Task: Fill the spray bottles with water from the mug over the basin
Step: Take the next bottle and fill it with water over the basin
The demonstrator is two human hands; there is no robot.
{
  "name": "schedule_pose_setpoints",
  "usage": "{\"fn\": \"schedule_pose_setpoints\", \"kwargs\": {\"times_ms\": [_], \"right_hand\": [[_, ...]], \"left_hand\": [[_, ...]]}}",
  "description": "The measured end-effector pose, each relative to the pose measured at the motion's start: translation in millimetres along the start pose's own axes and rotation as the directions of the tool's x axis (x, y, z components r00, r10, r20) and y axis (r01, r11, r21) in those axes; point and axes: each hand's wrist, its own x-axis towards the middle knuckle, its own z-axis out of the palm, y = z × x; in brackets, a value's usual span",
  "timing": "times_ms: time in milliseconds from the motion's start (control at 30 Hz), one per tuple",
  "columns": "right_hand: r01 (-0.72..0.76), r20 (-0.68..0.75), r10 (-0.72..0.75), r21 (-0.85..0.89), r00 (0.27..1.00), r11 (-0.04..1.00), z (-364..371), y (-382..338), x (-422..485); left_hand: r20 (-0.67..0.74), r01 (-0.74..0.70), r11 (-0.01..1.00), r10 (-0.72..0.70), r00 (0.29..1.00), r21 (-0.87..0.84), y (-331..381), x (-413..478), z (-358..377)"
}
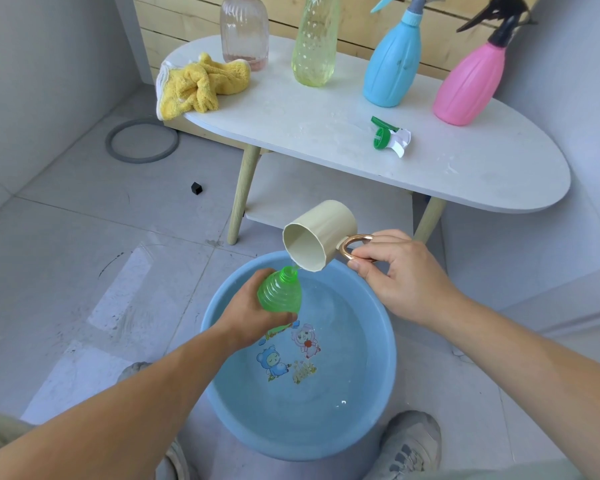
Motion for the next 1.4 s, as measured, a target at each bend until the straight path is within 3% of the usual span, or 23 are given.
{"fn": "schedule_pose_setpoints", "kwargs": {"times_ms": [600, 900, 1200, 1300, 1367, 1400], "right_hand": [[0.075, 0.013, -0.075, -0.067, 0.997, 0.995, 5.2, 4.5, 1.3], [0.257, -0.019, -0.262, -0.150, 0.965, 0.955, 9.4, 7.6, 2.1], [0.401, 0.059, -0.404, -0.320, 0.913, 0.858, 17.5, 13.6, 0.6], [0.297, 0.029, -0.300, -0.256, 0.953, 0.920, 24.3, 15.5, -1.1], [0.029, -0.029, -0.029, -0.018, 0.999, 0.999, 29.0, 9.8, -2.2], [-0.135, -0.028, 0.140, 0.135, 0.990, 0.982, 32.0, 8.4, -1.4]], "left_hand": [[-0.007, 0.012, 1.000, -0.012, 1.000, 0.021, -2.2, 1.0, 0.9], [-0.004, 0.013, 0.999, -0.013, 1.000, 0.029, -3.5, 2.5, 1.6], [-0.005, 0.012, 0.999, -0.012, 1.000, 0.043, -5.3, 3.0, 2.0], [-0.001, 0.011, 0.999, -0.011, 1.000, 0.040, -5.6, 3.3, 1.9], [0.004, 0.008, 0.999, -0.008, 1.000, 0.035, -6.7, 3.2, 1.6], [0.005, 0.006, 0.999, -0.006, 1.000, 0.036, -7.3, 2.9, 1.2]]}}
